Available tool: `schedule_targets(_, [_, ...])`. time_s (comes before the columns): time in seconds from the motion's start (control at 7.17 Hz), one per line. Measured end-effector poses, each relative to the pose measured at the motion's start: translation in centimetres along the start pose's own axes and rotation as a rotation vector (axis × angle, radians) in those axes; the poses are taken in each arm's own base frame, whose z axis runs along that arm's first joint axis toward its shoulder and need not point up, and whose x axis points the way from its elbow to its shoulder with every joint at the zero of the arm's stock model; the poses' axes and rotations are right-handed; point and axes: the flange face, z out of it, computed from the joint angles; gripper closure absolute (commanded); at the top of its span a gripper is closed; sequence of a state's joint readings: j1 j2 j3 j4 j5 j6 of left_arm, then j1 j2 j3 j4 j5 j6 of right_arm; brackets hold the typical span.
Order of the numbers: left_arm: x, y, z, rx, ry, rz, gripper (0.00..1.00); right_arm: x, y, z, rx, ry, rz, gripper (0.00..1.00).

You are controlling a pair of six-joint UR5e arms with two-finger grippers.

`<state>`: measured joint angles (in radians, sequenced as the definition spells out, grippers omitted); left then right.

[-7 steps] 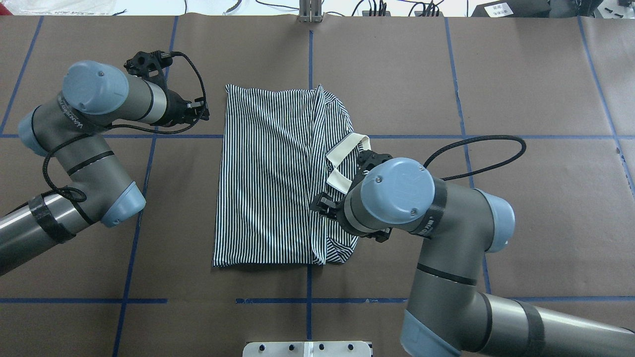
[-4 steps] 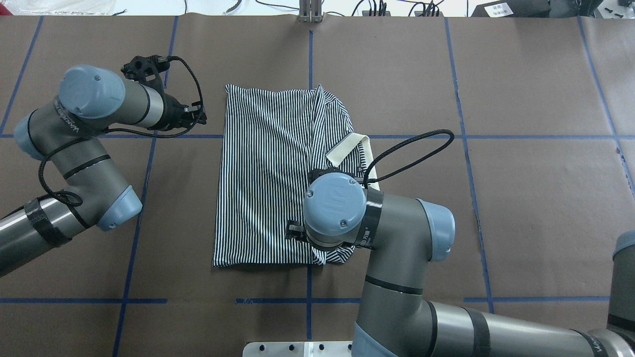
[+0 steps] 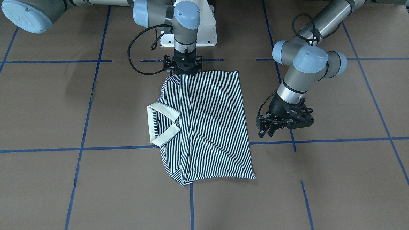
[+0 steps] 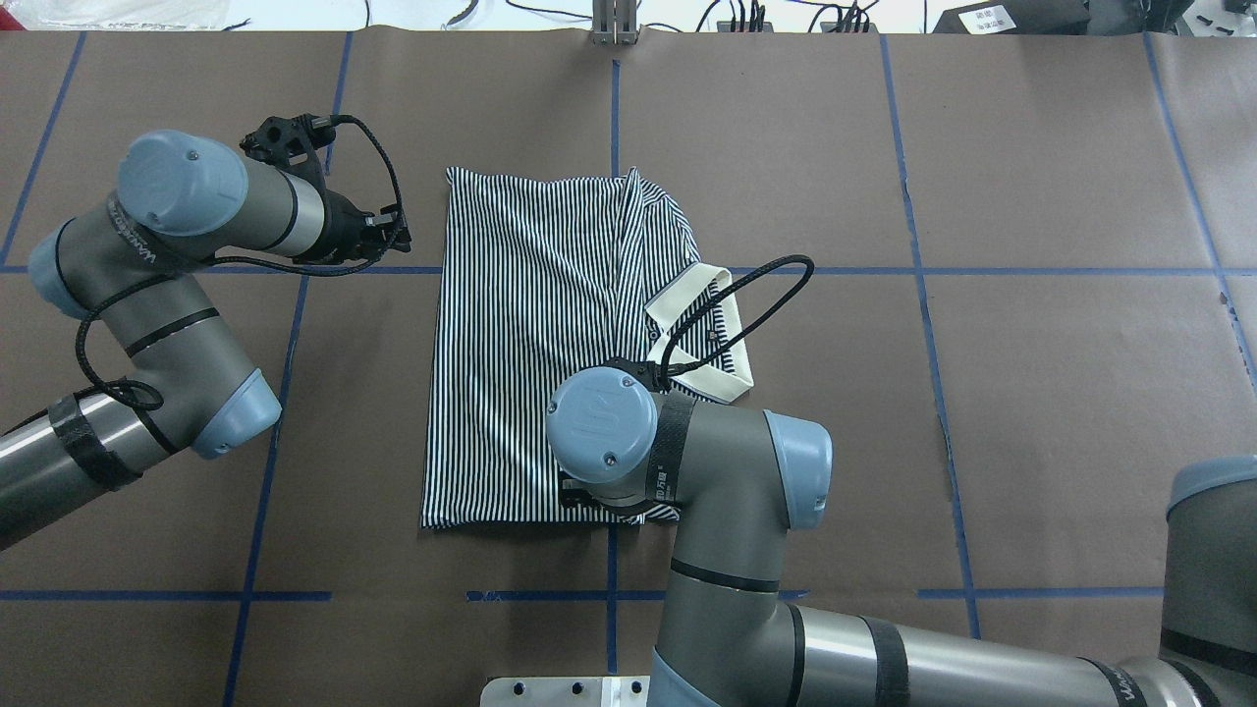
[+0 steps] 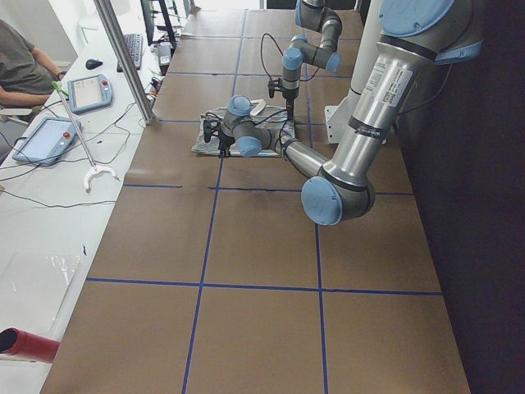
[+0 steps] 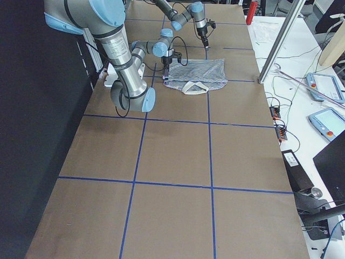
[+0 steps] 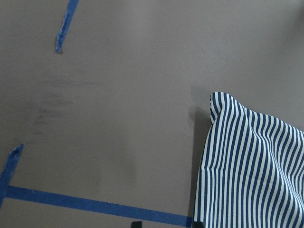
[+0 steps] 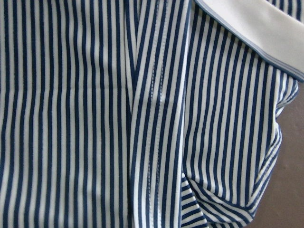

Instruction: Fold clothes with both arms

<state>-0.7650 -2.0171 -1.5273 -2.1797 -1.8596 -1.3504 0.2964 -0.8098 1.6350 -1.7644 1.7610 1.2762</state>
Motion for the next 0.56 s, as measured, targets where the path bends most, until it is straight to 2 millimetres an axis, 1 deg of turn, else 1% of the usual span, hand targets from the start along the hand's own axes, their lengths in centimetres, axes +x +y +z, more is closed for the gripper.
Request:
schedule_targets(0.14, [0.1, 0.0, -0.1, -0.002, 0.002, -0.001, 0.54, 0.1, 0.3, 0.8, -0.003, 0.020, -0.008, 0.00])
schedule_targets(0.42, [0.3, 0.1, -0.4, -0.006, 0.011, 0.000, 0.54, 0.8, 0.8, 1.6, -0.014, 0.080, -0.031, 0.00])
schedule_targets(0.56, [0.5, 0.2, -0.6, -0.011, 0.016, 0.001, 0.54, 1.8, 0.9, 1.9, -0.019, 0.101, -0.038, 0.00])
